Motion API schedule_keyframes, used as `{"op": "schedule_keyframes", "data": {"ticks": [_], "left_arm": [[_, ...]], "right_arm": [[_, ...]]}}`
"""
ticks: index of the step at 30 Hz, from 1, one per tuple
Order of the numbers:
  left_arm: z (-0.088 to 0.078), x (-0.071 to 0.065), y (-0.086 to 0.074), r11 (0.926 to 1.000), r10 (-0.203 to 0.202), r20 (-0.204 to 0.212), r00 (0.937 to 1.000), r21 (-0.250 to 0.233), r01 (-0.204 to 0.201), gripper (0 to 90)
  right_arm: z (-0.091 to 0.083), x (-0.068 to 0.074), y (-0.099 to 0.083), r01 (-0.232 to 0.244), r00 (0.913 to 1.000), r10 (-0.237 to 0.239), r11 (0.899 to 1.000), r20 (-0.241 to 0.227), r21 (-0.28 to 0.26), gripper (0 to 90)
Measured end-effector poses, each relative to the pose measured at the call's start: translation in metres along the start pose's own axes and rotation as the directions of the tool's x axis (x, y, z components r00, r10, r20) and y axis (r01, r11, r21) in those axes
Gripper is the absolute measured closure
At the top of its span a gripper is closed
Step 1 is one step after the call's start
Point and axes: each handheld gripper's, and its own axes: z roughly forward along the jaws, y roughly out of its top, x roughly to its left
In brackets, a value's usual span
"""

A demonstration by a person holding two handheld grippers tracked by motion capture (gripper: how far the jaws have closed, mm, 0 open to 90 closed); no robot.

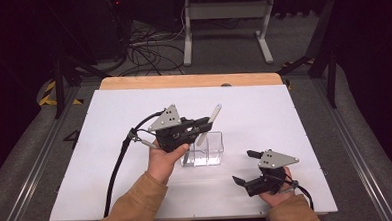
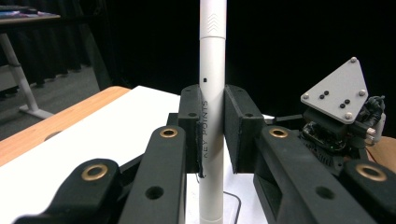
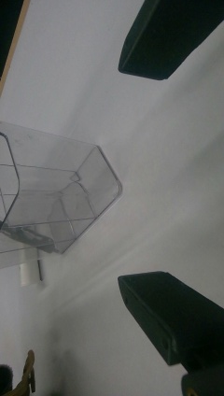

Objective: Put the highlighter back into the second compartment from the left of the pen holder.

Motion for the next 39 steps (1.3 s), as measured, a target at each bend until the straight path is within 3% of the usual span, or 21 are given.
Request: {"op": "schedule_keyframes", "data": {"ticks": [5,14,26,39], "left_arm": [[0.001,0.003,-0.004,0.9999,0.002,-0.002,1.0,-0.012,-0.002,78.3],[0.002,0.013,-0.02,0.9994,-0.003,0.034,0.9994,-0.035,0.005,78.3],[0.009,0.015,-0.034,0.9999,-0.007,0.037,0.9993,0.011,0.006,78.3],[0.01,0.014,-0.045,0.9974,-0.036,0.034,0.9988,0.063,0.034,78.2]], "right_arm": [[0.0,0.0,0.0,0.0,1.0,0.0,1.0,0.0,0.0,1.4],[0.0,0.0,0.0,0.001,1.0,-0.001,1.0,-0.002,-0.002,1.4],[0.0,-0.001,0.0,0.002,1.0,-0.002,1.0,-0.005,-0.002,1.4],[0.0,0.0,0.0,0.005,1.0,-0.005,1.0,-0.008,-0.001,1.4]]}}
